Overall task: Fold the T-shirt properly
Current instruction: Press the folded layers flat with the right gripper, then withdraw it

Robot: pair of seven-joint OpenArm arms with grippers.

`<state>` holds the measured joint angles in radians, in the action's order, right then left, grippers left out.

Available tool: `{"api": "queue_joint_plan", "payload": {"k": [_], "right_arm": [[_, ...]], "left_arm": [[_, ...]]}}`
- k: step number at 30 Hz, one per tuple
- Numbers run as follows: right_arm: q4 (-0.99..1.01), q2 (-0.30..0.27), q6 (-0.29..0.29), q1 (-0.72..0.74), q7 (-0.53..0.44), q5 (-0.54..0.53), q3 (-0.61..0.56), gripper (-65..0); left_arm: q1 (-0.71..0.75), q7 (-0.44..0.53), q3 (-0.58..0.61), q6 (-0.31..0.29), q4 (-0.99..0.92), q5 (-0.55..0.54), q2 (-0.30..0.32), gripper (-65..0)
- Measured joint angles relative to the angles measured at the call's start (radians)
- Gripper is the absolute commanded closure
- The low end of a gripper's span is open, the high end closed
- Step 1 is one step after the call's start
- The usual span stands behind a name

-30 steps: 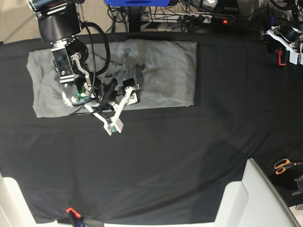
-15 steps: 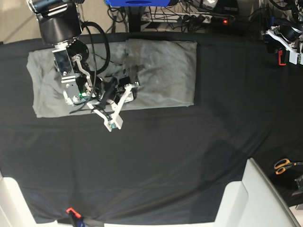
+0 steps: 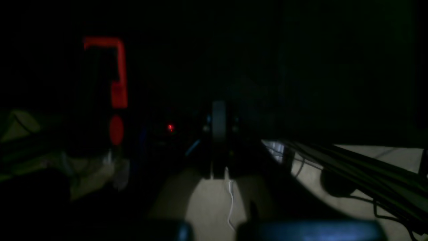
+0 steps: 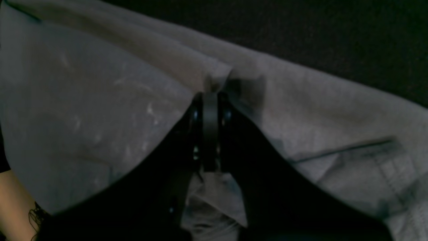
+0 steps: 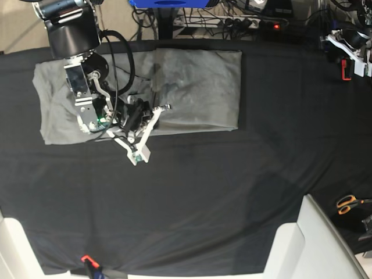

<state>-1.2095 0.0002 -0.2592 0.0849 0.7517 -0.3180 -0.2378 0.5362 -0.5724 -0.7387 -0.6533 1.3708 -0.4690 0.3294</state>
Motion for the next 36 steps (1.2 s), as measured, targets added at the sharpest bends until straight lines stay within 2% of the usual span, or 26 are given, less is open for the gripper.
{"api": "queue_joint_plan", "payload": {"k": [26,28,30,32,34,36], "right_arm": [[-0.001,0.000,0.001,0.036,0.004,0.000,0.003,-2.4],[-0.001,0.000,0.008,0.033,0.004,0.001,0.003,-7.2],[-0.008,0.000,0.016,0.033,0.028,0.002,0.003,-16.8],[-0.051,0.000,0.076,0.026,0.047,0.008,0.003,-25.7],[-0.149,-0.004,0.120,0.000,0.051,0.008,0.008,-34.1],[-0.288,-0.008,0.115,-0.046,0.051,-0.016,0.062,-39.2]], "left_arm": [[-0.032,0.001,0.000,-0.002,-0.042,-0.003,0.001,0.0],[-0.031,0.001,0.000,-0.002,-0.043,-0.003,0.001,0.0],[-0.032,0.001,0.000,-0.002,-0.043,-0.003,0.001,0.0],[-0.032,0.001,0.000,-0.002,-0.043,-0.003,0.000,0.0],[-0.031,0.002,0.000,-0.002,-0.043,-0.002,0.001,0.0],[-0.032,0.002,-0.001,-0.002,-0.042,-0.003,0.004,0.0]]}}
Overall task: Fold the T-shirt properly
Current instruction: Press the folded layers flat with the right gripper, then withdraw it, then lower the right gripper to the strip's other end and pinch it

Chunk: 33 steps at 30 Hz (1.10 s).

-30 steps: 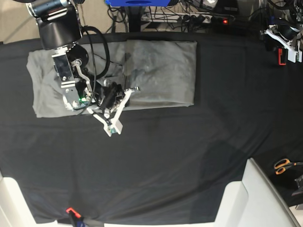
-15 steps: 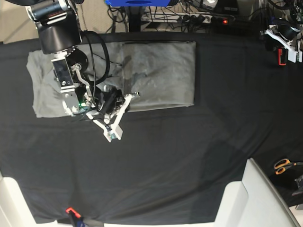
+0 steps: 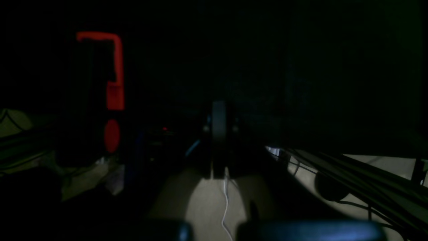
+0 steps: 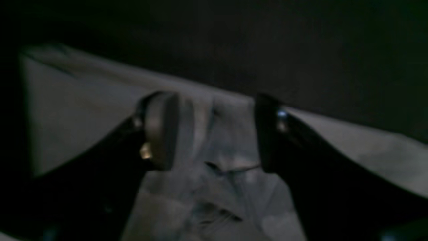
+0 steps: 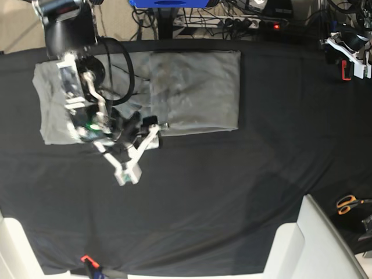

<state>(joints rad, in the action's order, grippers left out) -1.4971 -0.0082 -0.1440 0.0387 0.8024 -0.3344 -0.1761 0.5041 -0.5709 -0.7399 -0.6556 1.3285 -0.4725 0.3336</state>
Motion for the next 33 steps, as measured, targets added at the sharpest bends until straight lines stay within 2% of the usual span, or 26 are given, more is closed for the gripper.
{"api": "queue_joint_plan", "payload": {"k": [2,4,5,8,10,13,14,19,23,25,28,33], "right_arm": [[-0.103,-0.005,-0.005,-0.051,-0.008,-0.005,0.104,-41.7],[-0.122,-0.013,-0.008,-0.075,0.000,0.005,0.234,-42.5],[-0.116,-0.022,-0.047,-0.082,0.002,0.028,0.296,-42.5],[-0.047,-0.031,-0.275,-0.086,0.002,0.018,0.501,-42.2],[0.042,-0.048,-0.397,-0.067,0.026,0.016,0.624,-42.3],[0.183,-0.114,-0.527,-0.032,0.050,0.029,0.790,-42.5],[0.229,-0.144,-0.554,-0.019,0.056,0.024,0.840,-42.5],[0.450,-0.247,-0.549,0.049,0.043,0.019,0.984,-43.4],[0.678,-0.335,-0.552,0.097,0.032,0.016,1.080,-54.3],[0.760,-0.372,-0.565,0.106,0.019,-0.014,1.092,-56.7],[0.780,-0.373,-0.561,0.118,0.021,-0.015,1.093,-56.7],[0.749,-0.341,-0.563,0.118,0.103,-0.035,1.093,-53.3]], "left_arm": [[0.000,0.000,-0.003,0.000,0.000,0.003,0.001,0.0],[0.002,-0.001,-0.005,0.000,0.000,0.004,0.002,0.0],[0.000,-0.001,-0.005,0.000,0.000,0.006,0.001,0.0],[0.000,0.002,-0.005,0.000,0.007,0.000,-0.001,0.0],[0.000,0.000,-0.005,0.000,0.007,0.003,0.000,0.0],[0.000,0.000,-0.005,0.000,0.007,0.003,-0.001,0.0],[0.000,0.000,-0.004,0.000,0.007,0.000,-0.002,0.0],[0.000,0.002,-0.002,0.000,0.007,0.000,-0.001,0.0],[0.000,0.002,0.000,0.000,0.007,0.001,-0.001,0.0],[0.000,0.003,0.001,0.000,0.007,0.000,-0.001,0.0],[0.000,0.003,0.001,0.000,0.007,0.002,-0.001,0.0],[0.000,0.003,0.001,0.000,0.007,0.001,-0.001,0.0]]}}
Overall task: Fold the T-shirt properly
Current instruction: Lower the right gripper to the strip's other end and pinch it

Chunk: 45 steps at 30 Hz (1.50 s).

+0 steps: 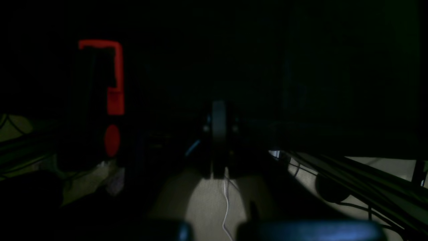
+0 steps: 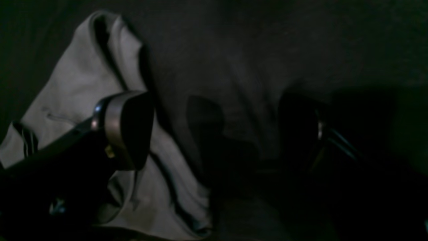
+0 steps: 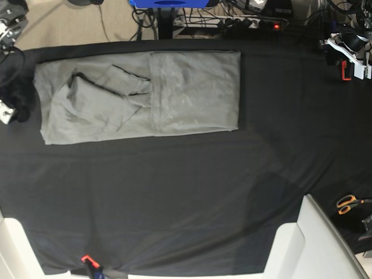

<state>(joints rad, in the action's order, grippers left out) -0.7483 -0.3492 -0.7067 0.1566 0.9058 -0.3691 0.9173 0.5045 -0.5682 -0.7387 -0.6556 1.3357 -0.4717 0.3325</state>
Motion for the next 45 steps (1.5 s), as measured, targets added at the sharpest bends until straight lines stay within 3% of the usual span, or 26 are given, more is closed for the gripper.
{"api": "queue_joint_plan", "payload": {"k": [4,11,17,22,31,37,42,45], "right_arm": [[-0.114,0.071,-0.006,-0.049,0.023,-0.028,-0.014,-53.0],[-0.377,0.183,0.013,-0.150,0.086,0.018,-0.166,-53.0],[-0.391,0.190,0.014,-0.152,0.105,0.022,-0.172,-53.0],[-0.400,0.181,0.023,-0.138,0.140,0.066,-0.247,-52.8],[-0.399,0.198,0.033,-0.093,0.194,0.102,-0.247,-52.8],[-0.306,0.197,0.005,-0.035,0.206,0.022,-0.051,-52.8],[-0.264,0.171,-0.005,-0.035,0.150,0.009,0.051,-52.8],[-0.262,0.170,-0.001,-0.032,0.163,0.017,0.201,-52.8]], "left_arm": [[0.000,0.000,0.000,0.000,0.000,0.000,0.000,0.0],[0.000,0.000,0.000,0.000,0.000,0.000,-0.001,0.0],[0.000,0.000,0.000,0.000,0.000,0.000,-0.002,0.0],[0.000,0.000,0.000,0.000,-0.001,0.000,-0.003,0.0],[0.000,0.000,0.000,0.000,-0.006,0.000,-0.002,0.0],[0.000,0.000,0.001,0.000,-0.007,0.002,-0.003,0.0],[0.000,-0.003,0.001,0.000,-0.007,0.003,-0.003,0.0],[0.000,-0.004,0.001,0.000,-0.007,0.004,-0.003,0.0]]}}
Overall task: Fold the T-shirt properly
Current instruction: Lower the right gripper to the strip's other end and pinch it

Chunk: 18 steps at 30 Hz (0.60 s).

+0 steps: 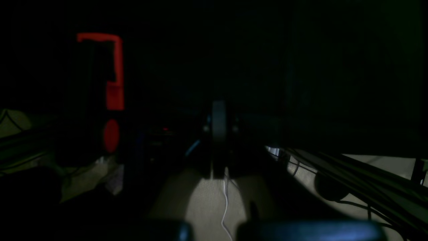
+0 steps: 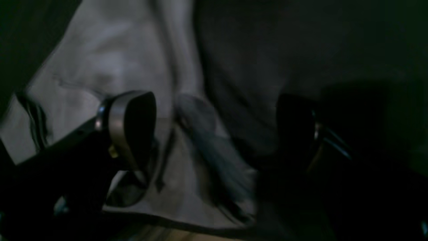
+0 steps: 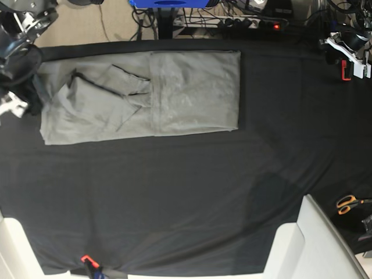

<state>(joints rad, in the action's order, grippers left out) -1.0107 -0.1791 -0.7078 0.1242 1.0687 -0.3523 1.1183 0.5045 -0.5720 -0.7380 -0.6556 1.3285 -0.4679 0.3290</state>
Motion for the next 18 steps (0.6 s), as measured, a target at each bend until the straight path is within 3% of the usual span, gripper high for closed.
{"api": "queue_joint_plan", "payload": {"k": [3,9,18], "right_arm": [[0.019,-0.010,0.002,0.003,0.030,-0.004,0.118,-52.8],[0.104,-0.054,-0.001,0.019,0.055,-0.020,0.122,-52.8],[0.096,-0.031,-0.001,0.037,0.146,-0.039,0.095,-52.8]], "left_arm": [[0.000,0.001,0.000,0.000,0.000,-0.001,0.001,0.0],[0.000,0.001,0.000,0.000,0.000,-0.001,0.000,0.0],[0.000,0.000,0.000,0.000,0.000,0.000,0.000,0.0]]}}
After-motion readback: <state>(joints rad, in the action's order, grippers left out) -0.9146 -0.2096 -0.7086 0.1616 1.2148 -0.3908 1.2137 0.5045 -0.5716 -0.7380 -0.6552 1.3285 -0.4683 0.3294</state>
